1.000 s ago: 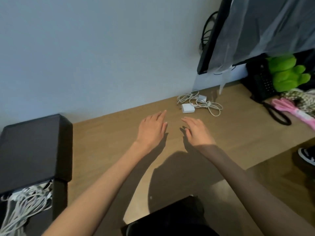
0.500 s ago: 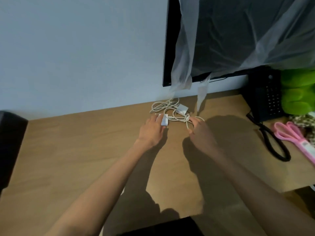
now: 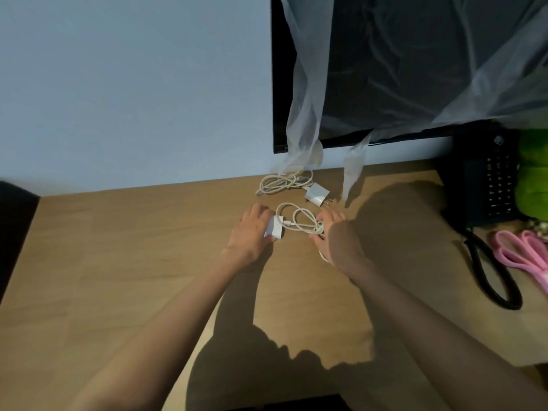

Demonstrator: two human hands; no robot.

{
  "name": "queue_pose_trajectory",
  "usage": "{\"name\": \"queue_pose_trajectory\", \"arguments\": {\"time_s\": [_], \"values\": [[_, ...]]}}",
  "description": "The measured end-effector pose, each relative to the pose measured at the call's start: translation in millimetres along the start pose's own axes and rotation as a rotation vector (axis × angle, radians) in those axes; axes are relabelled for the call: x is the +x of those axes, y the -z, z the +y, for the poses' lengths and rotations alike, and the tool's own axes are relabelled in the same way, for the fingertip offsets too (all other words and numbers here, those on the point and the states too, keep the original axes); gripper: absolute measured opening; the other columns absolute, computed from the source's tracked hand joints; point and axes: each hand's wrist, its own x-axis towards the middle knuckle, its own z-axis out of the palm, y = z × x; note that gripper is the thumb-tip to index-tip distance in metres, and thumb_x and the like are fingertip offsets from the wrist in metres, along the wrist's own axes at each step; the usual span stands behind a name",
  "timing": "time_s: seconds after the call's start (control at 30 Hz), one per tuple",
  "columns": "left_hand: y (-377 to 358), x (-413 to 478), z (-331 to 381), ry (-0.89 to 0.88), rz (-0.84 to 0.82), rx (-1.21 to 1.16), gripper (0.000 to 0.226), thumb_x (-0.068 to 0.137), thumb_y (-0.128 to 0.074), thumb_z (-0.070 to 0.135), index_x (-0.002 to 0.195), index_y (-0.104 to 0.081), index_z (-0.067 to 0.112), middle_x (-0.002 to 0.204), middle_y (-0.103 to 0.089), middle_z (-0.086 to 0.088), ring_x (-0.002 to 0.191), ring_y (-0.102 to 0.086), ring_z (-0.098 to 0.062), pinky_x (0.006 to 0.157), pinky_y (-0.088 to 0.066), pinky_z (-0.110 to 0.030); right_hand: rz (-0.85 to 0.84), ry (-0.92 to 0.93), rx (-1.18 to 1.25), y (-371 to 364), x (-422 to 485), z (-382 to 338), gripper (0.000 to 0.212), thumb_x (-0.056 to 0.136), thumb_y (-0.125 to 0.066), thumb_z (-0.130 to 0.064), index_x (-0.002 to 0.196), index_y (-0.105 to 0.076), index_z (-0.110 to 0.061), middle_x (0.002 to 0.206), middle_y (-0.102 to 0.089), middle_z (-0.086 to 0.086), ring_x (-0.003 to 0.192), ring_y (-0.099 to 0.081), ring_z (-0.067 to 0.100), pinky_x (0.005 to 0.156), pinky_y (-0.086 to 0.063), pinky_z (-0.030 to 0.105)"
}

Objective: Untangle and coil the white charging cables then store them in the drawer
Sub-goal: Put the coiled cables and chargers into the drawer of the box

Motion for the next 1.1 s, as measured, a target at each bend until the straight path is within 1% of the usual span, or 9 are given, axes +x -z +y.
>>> {"name": "queue_pose_trajectory", "arguments": {"time_s": [0.07, 0.13, 0.33, 0.5, 0.7, 0.83, 0.93, 1.03, 1.1], "values": [[-1, -11, -3, 0.007, -0.040, 0.010, 0.059, 0.083, -0.068, 0.028, 0.134, -0.040, 0.015, 0.134, -0.038, -0.005, 0.118, -0.041, -0.027, 0.095, -0.037, -0.035, -0.051, 0.022, -0.003, 1, -8, -2, 0.034, 0.090, -0.063, -0.029, 0.117, -0.052, -0.012, 0.111, -0.055, 0.007, 0.102, -0.052, 0.023, 0.083, -0.041, 0.031], [-3, -23, -5, 0.016, -0.052, 0.048, 0.061, 0.083, -0.068, 0.029, 0.135, -0.039, 0.015, 0.134, -0.041, -0.004, 0.120, -0.039, -0.025, 0.096, -0.035, -0.034, -0.097, 0.058, -0.008, 0, -15, -3, 0.035, 0.092, -0.060, -0.028, 0.120, -0.050, -0.012, 0.113, -0.055, 0.007, 0.104, -0.052, 0.022, 0.083, -0.038, 0.031], [-8, -48, -8, 0.092, -0.026, 0.000, 0.060, 0.085, -0.065, 0.032, 0.136, -0.039, 0.014, 0.132, -0.043, -0.005, 0.120, -0.041, -0.025, 0.094, -0.037, -0.035, -0.210, 0.151, -0.121, -5, -20, -13, 0.043, 0.099, -0.046, -0.030, 0.138, -0.041, -0.010, 0.129, -0.050, 0.007, 0.121, -0.041, 0.024, 0.102, -0.032, 0.032], [9, -73, -14, 0.148, 0.027, -0.108, 0.057, 0.086, -0.064, 0.033, 0.136, -0.041, 0.016, 0.127, -0.045, -0.005, 0.117, -0.044, -0.025, 0.090, -0.043, -0.038, -0.188, 0.191, -0.071, 1, -24, -34, 0.046, 0.100, -0.045, -0.029, 0.142, -0.039, -0.012, 0.135, -0.046, 0.005, 0.126, -0.038, 0.022, 0.108, -0.030, 0.035], [42, -122, -38, 0.222, 0.170, -0.166, 0.055, 0.085, -0.065, 0.037, 0.133, -0.045, 0.017, 0.123, -0.048, -0.004, 0.112, -0.047, -0.023, 0.083, -0.047, -0.041, -0.103, 0.323, 0.045, 12, -37, -85, 0.046, 0.097, -0.050, -0.030, 0.141, -0.043, -0.015, 0.134, -0.049, 0.001, 0.123, -0.044, 0.016, 0.101, -0.042, 0.036], [61, -161, -70, 0.293, 0.256, -0.236, 0.056, 0.082, -0.068, 0.039, 0.131, -0.049, 0.018, 0.119, -0.052, -0.004, 0.109, -0.049, -0.022, 0.086, -0.047, -0.041, -0.076, 0.430, 0.116, 11, -47, -135, 0.045, 0.095, -0.055, -0.032, 0.137, -0.049, -0.016, 0.127, -0.054, -0.001, 0.114, -0.051, 0.016, 0.092, -0.048, 0.035], [75, -191, -102, 0.357, 0.295, -0.366, 0.054, 0.079, -0.071, 0.042, 0.127, -0.056, 0.021, 0.112, -0.060, -0.006, 0.103, -0.053, -0.021, 0.083, -0.046, -0.034, -0.080, 0.464, 0.201, 5, -53, -184, 0.044, 0.091, -0.062, -0.032, 0.132, -0.056, -0.016, 0.119, -0.060, -0.001, 0.100, -0.057, 0.014, 0.086, -0.049, 0.030], [90, -224, -137, 0.443, 0.336, -0.524, 0.047, 0.079, -0.072, 0.038, 0.123, -0.062, 0.023, 0.107, -0.068, -0.001, 0.094, -0.061, -0.016, 0.075, -0.048, -0.029, -0.092, 0.470, 0.294, -3, -65, -243, 0.029, 0.085, -0.070, -0.031, 0.113, -0.069, -0.023, 0.091, -0.067, -0.004, 0.080, -0.060, 0.013, 0.074, -0.052, 0.033], [99, -250, -161, 0.486, 0.374, -0.662, 0.047, 0.081, -0.073, 0.032, 0.125, -0.061, 0.020, 0.111, -0.066, 0.004, 0.093, -0.059, -0.010, 0.070, -0.047, -0.019, -0.126, 0.422, 0.367, -13, -76, -286, 0.027, 0.082, -0.073, -0.029, 0.109, -0.072, -0.027, 0.080, -0.069, -0.007, 0.075, -0.063, 0.017, 0.072, -0.052, 0.035]]}}
